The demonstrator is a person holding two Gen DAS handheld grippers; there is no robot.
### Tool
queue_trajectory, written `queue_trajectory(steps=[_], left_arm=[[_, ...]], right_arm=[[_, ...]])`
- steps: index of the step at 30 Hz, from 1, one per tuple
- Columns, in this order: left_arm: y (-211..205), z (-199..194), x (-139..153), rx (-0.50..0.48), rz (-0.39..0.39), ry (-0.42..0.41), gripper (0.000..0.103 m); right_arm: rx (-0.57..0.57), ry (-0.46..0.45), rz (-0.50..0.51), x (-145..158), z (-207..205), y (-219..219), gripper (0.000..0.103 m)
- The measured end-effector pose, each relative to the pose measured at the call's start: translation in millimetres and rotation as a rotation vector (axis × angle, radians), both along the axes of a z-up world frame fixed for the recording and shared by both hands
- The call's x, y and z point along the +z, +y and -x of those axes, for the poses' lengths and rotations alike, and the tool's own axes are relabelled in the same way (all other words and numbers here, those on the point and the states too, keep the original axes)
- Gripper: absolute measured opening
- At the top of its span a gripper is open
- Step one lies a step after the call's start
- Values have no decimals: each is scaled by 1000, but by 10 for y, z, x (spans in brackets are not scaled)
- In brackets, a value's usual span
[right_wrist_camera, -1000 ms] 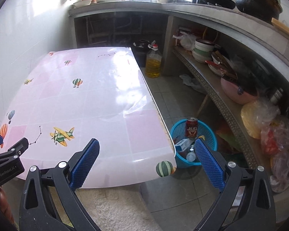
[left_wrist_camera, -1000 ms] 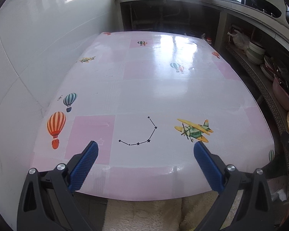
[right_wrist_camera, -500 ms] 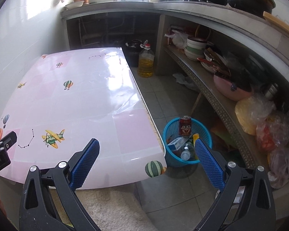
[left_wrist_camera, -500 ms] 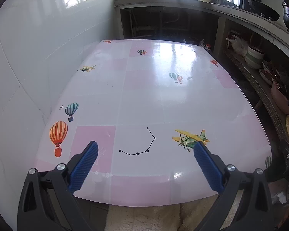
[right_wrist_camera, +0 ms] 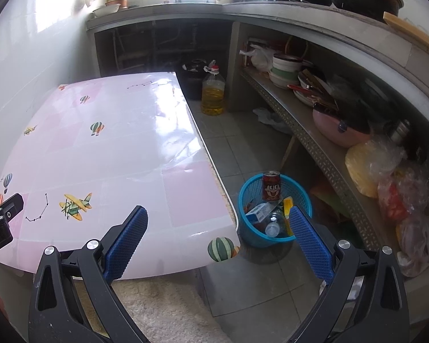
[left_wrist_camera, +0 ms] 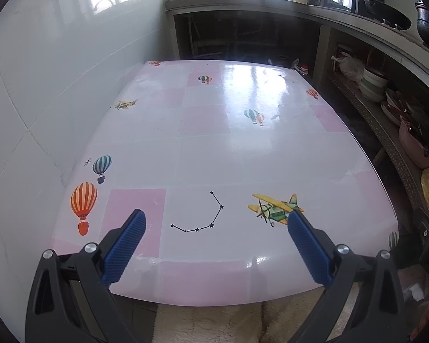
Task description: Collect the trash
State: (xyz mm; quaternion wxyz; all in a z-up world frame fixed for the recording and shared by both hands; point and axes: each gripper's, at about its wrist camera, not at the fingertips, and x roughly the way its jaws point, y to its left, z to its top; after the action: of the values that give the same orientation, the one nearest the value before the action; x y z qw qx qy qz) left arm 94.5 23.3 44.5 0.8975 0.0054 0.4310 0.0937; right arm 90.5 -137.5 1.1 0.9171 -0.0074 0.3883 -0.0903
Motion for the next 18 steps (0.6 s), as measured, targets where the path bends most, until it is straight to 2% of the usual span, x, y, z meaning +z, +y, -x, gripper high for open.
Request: queue_trajectory(steps=[18], left_arm=[[-38, 3, 17, -9, 6, -2, 97]], right_arm=[[-4, -7, 1, 19, 11, -47, 95]])
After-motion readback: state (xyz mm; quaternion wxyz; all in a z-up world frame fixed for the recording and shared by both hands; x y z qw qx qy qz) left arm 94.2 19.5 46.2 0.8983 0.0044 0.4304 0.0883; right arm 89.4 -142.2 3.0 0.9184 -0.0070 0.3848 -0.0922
